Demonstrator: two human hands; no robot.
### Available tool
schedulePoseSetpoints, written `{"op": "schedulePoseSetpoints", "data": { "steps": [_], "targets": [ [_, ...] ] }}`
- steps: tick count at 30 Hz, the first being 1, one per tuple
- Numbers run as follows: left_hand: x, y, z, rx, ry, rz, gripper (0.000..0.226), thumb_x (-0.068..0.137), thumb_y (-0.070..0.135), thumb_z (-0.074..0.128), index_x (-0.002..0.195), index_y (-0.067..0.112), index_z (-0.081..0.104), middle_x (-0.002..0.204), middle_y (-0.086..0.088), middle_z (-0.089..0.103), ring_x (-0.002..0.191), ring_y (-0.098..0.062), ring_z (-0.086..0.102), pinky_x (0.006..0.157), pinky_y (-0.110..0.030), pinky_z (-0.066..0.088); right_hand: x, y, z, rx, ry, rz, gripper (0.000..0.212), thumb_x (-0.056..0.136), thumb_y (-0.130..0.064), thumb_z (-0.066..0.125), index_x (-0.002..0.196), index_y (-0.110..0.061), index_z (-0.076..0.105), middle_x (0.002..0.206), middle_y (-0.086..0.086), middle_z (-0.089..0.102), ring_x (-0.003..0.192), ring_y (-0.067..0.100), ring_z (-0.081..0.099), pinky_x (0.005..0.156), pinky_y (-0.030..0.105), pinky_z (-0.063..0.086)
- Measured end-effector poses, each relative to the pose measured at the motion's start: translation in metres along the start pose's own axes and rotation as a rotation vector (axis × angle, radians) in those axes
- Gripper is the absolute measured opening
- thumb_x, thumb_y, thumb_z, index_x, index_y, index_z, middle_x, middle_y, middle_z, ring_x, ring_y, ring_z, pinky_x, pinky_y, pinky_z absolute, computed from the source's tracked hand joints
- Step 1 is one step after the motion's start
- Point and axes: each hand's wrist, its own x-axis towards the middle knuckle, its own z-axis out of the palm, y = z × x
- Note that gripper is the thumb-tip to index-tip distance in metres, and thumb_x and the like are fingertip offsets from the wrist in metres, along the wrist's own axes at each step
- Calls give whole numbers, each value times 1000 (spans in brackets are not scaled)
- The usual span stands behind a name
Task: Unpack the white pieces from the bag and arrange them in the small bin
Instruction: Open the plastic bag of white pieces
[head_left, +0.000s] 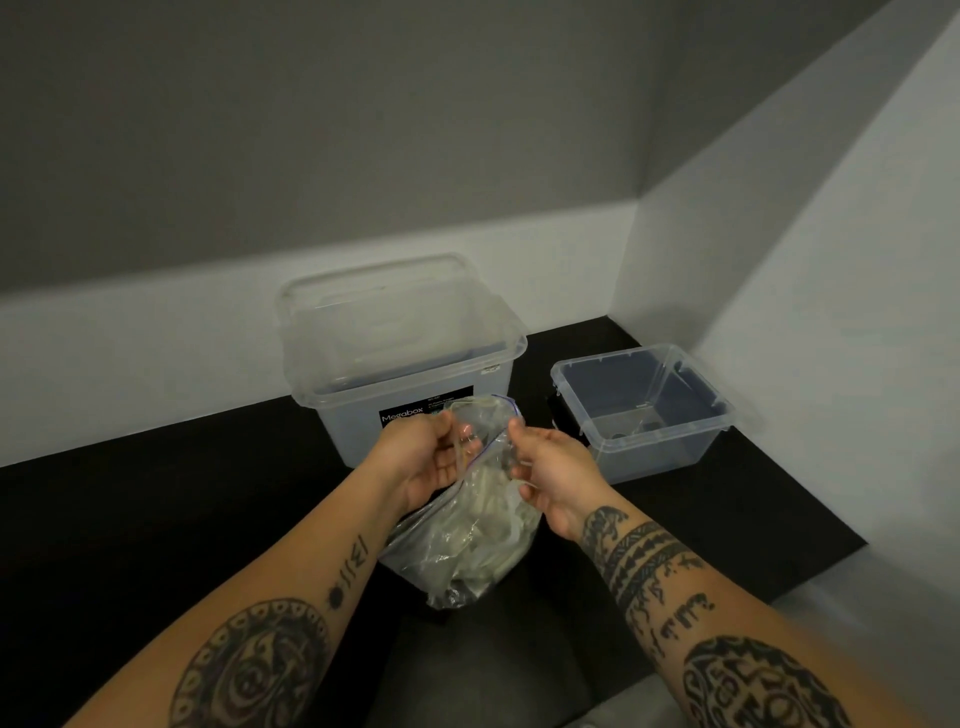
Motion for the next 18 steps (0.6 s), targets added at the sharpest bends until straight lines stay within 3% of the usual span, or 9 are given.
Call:
{"op": "schedulePoseSetpoints", "data": {
  "steps": [3,7,9,12,18],
  "targets": [
    [-4,-1,6,41,-36,67,27,109,18,46,87,13,60,73,-2,71,67,-16,67,51,-25,53,-10,0,11,-122,-46,51,41,86,-44,78,103,-11,62,86,3,61,65,13,56,55,23,49],
    [-10,0,6,99,-69,154,24,106,28,55,92,9,63,75,-4,72,69,-19,68,66,-34,57,-6,6,23,0,-42,48,18,92,-18,75,95,-6,62,89,11,70,66,17,65,56,24,57],
    [-15,4,2,260,-52,208,32,99,40,64,97,8,68,81,-4,72,75,-19,68,70,-33,58,-3,7,24,82,1,17,13,94,-10,72,100,-2,64,91,15,71,67,17,68,58,26,59],
    [-21,7,-5,556,21,238,27,92,36,75,86,12,67,72,-2,66,59,-13,58,54,-24,50,-1,6,25,148,1,-19,23,93,-7,71,112,5,65,101,22,73,84,25,70,65,29,63],
    [-27,7,-7,590,15,221,30,89,35,79,73,12,67,62,-5,64,48,-13,53,48,-21,45,-1,13,32,129,-48,-65,22,94,-7,70,114,2,68,105,22,75,98,31,74,85,38,62]
  ]
}}
